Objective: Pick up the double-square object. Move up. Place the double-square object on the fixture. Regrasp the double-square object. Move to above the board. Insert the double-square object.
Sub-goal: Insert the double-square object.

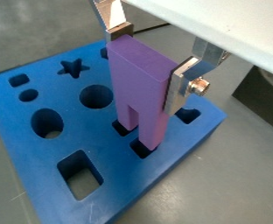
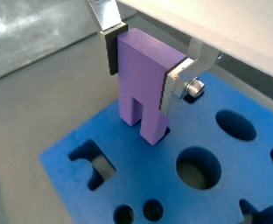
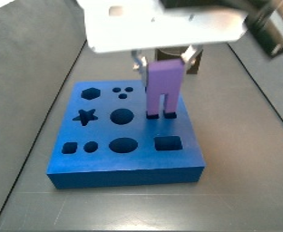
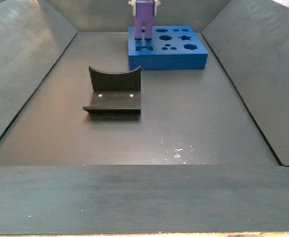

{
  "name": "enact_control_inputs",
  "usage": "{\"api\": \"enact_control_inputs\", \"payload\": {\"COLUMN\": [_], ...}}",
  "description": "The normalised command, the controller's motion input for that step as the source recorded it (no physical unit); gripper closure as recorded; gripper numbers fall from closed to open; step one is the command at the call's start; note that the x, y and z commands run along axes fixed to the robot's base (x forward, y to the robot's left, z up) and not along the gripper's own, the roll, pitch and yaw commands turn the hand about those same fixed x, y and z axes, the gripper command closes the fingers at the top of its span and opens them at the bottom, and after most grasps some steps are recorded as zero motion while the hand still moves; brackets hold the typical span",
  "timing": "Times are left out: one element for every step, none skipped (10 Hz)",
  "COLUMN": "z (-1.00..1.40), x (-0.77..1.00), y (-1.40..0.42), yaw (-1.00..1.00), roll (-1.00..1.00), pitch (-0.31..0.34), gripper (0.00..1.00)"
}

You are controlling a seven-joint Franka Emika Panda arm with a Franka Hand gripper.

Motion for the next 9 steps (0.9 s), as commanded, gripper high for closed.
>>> {"api": "enact_control_inputs", "payload": {"z": [-0.54, -0.36, -0.22, -0.11, -0.17, -0.38, -0.59, -0.79, -0.03], "x": [-0.27, -0.26, -0.14, -0.09, -0.02, 0.00, 0.02, 0.11, 0.11], "y": [-0.17, -0.15, -0.09, -0.04, 0.00, 0.00, 0.00, 0.00, 0.05], "yaw": [0.00, 0.00, 0.00, 0.00, 0.00, 0.00, 0.00, -0.12, -0.03], "roll": [0.17, 0.00, -0.01, -0.09, -0.20, -0.23, -0.28, -0.22, -0.15], "pitch": [0.000, 0.000, 0.000, 0.000, -0.103, -0.109, -0.066, 0.000, 0.046], "gripper": [1.00, 1.00, 1.00, 1.00, 1.00, 1.00, 1.00, 1.00, 1.00]}}
